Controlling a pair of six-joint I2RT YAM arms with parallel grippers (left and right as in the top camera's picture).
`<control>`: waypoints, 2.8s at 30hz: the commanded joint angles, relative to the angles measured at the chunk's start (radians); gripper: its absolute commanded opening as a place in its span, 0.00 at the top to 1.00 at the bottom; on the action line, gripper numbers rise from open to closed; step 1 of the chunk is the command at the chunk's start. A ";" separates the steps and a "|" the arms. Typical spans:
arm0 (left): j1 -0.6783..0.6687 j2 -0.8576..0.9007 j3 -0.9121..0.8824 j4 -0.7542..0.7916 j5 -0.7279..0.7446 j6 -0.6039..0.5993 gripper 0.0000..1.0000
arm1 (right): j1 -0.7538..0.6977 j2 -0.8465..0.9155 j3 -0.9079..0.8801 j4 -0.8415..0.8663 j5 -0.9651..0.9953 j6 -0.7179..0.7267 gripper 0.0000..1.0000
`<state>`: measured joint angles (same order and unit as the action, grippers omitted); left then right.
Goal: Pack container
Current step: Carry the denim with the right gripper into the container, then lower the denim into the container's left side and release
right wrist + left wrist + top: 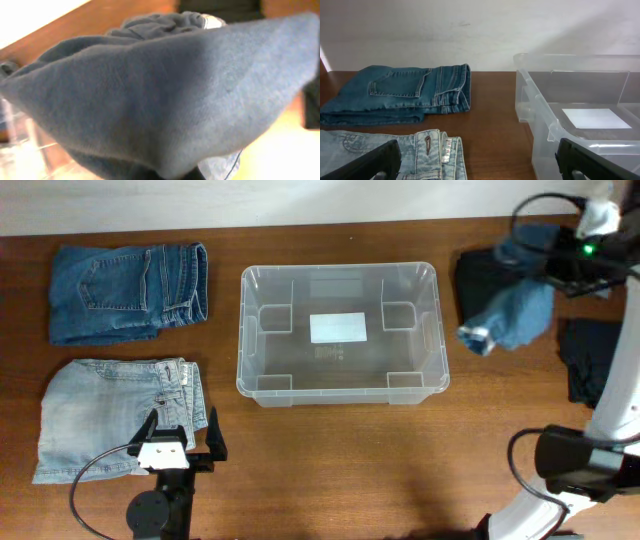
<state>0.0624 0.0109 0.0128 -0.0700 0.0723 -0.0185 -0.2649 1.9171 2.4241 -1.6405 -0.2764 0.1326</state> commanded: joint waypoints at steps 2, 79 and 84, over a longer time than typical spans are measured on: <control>0.006 -0.005 -0.004 -0.002 0.011 0.012 0.01 | 0.153 -0.013 0.035 -0.002 -0.008 0.183 0.96; 0.006 -0.005 -0.004 -0.002 0.011 0.012 0.00 | 0.767 0.446 -0.280 0.503 0.284 0.399 0.96; 0.006 -0.005 -0.004 -0.002 0.011 0.012 0.01 | 0.782 0.446 -0.377 0.615 0.257 0.402 0.96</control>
<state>0.0624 0.0109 0.0128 -0.0704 0.0723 -0.0185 0.4999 2.3562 2.0850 -1.0588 0.0181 0.5388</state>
